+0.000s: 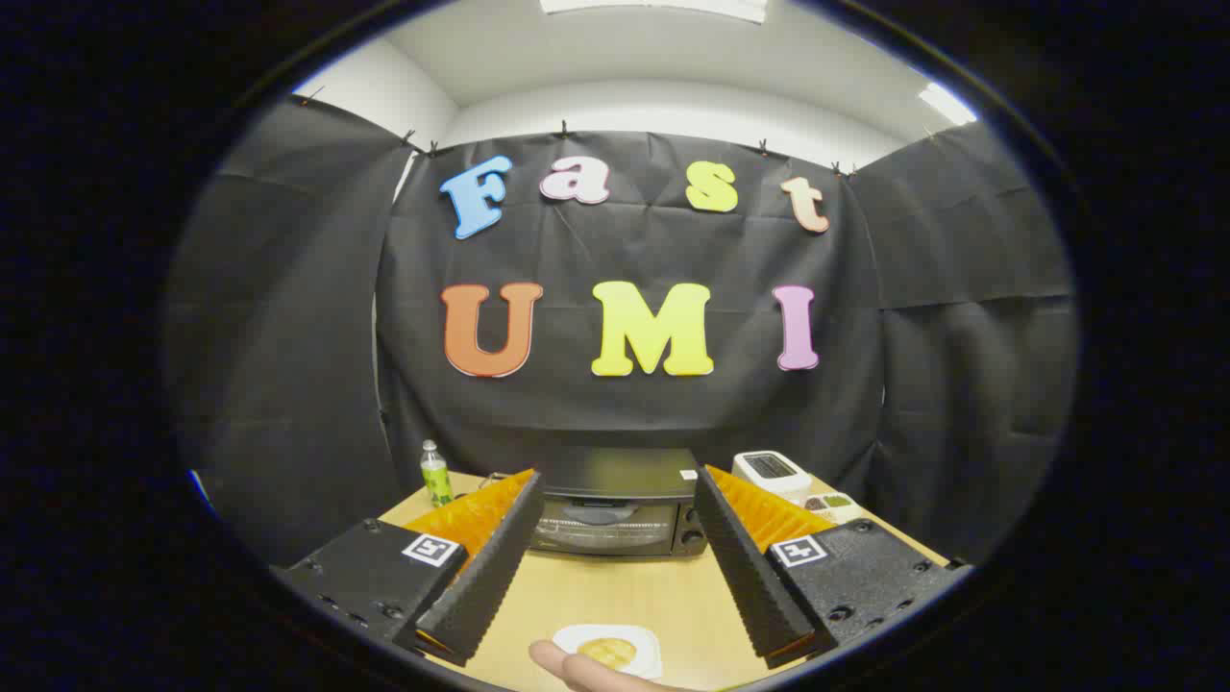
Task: Open the toaster oven, put the food inside, and close the toaster oven door.
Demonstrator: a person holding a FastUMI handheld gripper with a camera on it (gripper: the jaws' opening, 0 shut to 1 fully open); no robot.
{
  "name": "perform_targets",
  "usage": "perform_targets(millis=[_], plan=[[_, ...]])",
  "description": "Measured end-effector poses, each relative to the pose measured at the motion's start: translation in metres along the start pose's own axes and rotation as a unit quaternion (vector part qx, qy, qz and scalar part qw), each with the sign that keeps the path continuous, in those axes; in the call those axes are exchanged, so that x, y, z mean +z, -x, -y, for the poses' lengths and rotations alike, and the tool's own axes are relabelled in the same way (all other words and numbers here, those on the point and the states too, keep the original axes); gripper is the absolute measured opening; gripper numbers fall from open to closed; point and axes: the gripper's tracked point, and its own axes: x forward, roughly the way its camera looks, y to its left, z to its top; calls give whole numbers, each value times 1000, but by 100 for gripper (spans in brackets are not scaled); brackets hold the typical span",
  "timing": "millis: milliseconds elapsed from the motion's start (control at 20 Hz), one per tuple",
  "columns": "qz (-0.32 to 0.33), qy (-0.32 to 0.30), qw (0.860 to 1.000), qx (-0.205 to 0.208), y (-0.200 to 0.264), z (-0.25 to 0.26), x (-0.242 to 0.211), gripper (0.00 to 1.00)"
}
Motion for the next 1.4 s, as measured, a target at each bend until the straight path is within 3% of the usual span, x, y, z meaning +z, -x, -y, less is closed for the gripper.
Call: perform_targets(millis=[550,900,1400], plan=[[2,0,1000,4,1,-7,0,100],[2,6,1000,-15,-10,-2,-9,100],[-24,-16,999,-25,-64,-1,-45,100]])
